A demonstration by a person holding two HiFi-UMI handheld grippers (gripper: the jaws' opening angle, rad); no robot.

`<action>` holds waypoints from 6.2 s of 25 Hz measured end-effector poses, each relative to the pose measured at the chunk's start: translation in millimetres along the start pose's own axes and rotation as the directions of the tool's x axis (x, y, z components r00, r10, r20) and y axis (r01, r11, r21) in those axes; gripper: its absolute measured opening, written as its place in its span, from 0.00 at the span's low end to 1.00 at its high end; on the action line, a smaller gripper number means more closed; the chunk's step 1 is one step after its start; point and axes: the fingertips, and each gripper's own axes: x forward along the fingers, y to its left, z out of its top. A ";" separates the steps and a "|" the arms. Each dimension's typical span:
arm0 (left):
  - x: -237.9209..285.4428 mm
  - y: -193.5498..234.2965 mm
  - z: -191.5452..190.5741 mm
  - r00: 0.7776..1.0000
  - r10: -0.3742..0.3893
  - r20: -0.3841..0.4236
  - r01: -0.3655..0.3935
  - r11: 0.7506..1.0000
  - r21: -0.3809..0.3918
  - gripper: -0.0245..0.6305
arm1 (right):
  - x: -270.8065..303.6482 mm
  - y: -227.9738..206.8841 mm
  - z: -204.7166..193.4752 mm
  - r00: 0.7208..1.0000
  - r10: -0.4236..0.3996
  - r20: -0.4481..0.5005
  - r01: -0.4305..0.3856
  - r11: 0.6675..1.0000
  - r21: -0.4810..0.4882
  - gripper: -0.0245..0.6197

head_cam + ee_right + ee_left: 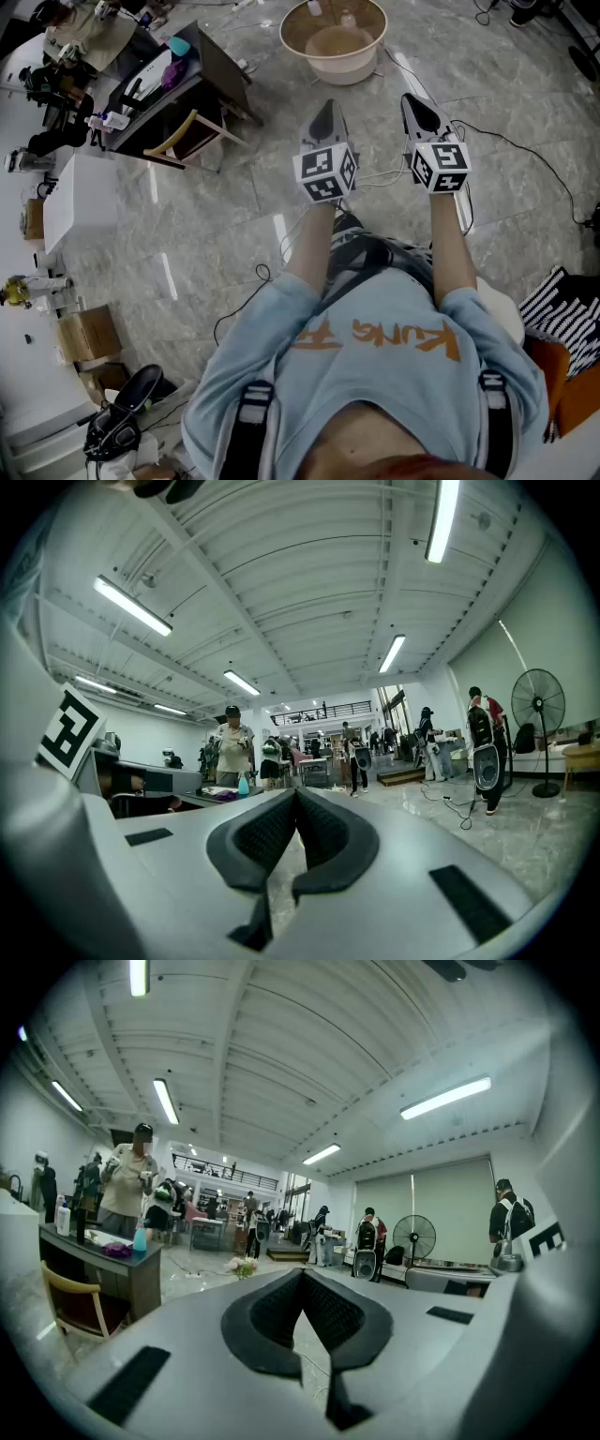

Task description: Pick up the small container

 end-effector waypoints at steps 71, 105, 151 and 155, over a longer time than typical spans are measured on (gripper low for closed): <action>626.2 143.4 -0.3 0.947 -0.083 -0.310 0.080 0.997 -0.022 0.07 | 570.6 -436.7 0.6 0.967 -0.249 0.063 0.201 0.887 0.415 0.06; 755.8 285.9 -231.2 0.821 -0.060 -0.567 -0.050 0.983 -0.177 0.07 | 669.0 -323.8 -310.7 0.848 0.001 -0.530 0.130 0.969 0.210 0.06; 805.2 301.9 -405.5 0.759 -0.097 -0.644 -0.077 0.969 -0.236 0.07 | 830.5 -362.3 -490.9 0.876 0.034 -0.481 -0.022 0.999 0.030 0.36; 801.5 305.3 -410.4 0.748 -0.094 -0.657 -0.113 0.958 -0.265 0.07 | 840.1 -363.6 -485.4 0.888 0.013 -0.459 -0.009 1.000 0.012 0.34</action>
